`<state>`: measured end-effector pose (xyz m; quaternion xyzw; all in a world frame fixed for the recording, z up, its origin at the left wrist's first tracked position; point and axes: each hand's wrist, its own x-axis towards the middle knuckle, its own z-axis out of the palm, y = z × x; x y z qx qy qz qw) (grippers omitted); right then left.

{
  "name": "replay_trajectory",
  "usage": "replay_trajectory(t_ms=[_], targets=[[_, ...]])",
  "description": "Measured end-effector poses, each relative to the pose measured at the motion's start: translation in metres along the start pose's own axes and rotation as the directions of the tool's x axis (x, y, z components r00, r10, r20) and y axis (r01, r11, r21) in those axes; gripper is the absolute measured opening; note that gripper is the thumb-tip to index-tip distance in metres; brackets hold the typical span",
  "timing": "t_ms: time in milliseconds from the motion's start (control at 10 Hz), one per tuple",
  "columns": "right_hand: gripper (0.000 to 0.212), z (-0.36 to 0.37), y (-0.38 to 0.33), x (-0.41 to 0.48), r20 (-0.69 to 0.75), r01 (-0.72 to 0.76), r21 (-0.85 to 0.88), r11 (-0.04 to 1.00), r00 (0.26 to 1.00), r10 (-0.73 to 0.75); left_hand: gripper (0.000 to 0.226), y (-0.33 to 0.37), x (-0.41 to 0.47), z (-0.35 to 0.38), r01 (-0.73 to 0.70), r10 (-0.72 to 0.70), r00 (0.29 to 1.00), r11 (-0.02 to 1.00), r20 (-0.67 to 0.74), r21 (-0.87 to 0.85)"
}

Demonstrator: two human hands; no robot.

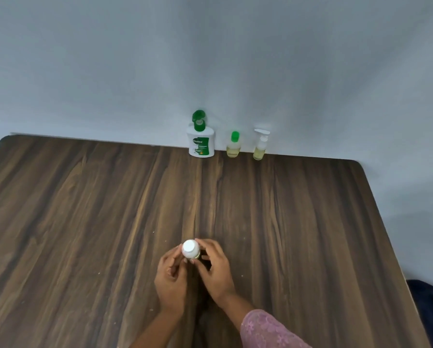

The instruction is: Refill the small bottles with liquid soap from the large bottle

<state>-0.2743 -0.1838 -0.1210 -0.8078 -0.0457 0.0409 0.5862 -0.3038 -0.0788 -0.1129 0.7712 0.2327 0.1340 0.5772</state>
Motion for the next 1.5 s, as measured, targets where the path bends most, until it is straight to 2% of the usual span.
replay_trajectory(t_ms=[200, 400, 600, 700, 800, 1000, 1100, 1300, 1400, 1500], targets=[[0.04, -0.06, 0.021, 0.044, -0.23, -0.008, 0.044, 0.999, 0.973, 0.018, 0.048, 0.025, 0.038, 0.081, -0.112, 0.106, 0.955, 0.994, 0.277, 0.006], [0.046, -0.122, 0.042, 0.103, -0.399, -0.01, -0.011, 1.0, 0.917, 0.005, 0.057, 0.047, 0.076, 0.17, -0.23, 0.219, 0.884, 0.973, 0.412, -0.023], [0.045, -0.174, 0.067, 0.172, -0.521, -0.018, -0.1, 0.995, 0.852, -0.037, 0.068, 0.072, 0.1, 0.243, -0.154, 0.189, 0.781, 0.982, 0.596, -0.109], [0.043, -0.192, 0.076, 0.199, -0.564, -0.03, -0.097, 0.995, 0.825, -0.03, 0.07, 0.081, 0.114, 0.273, -0.168, 0.191, 0.745, 0.981, 0.639, -0.097], [0.043, -0.205, 0.085, 0.218, -0.6, -0.02, -0.098, 0.995, 0.799, -0.043, 0.072, 0.084, 0.124, 0.295, -0.26, 0.265, 0.715, 0.96, 0.647, -0.105], [0.04, -0.218, 0.096, 0.242, -0.629, -0.005, -0.074, 0.997, 0.776, -0.043, 0.076, 0.083, 0.134, 0.32, -0.437, 0.355, 0.676, 0.899, 0.646, -0.037], [0.037, -0.217, 0.099, 0.245, -0.646, -0.008, -0.068, 0.998, 0.762, -0.038, 0.075, 0.076, 0.138, 0.326, -0.487, 0.381, 0.69, 0.874, 0.615, 0.005], [0.05, -0.212, 0.097, 0.236, -0.63, -0.085, -0.005, 0.996, 0.774, 0.063, 0.074, 0.072, 0.128, 0.32, -0.493, 0.306, 0.671, 0.865, 0.676, 0.097], [0.051, -0.201, 0.099, 0.218, -0.602, -0.141, -0.138, 0.98, 0.798, 0.03, 0.074, 0.064, 0.117, 0.303, -0.488, 0.248, 0.629, 0.864, 0.737, 0.126], [0.056, -0.183, 0.094, 0.181, -0.492, -0.116, -0.335, 0.935, 0.868, -0.068, 0.072, 0.052, 0.101, 0.27, -0.74, 0.428, 0.528, 0.655, 0.733, 0.151]])
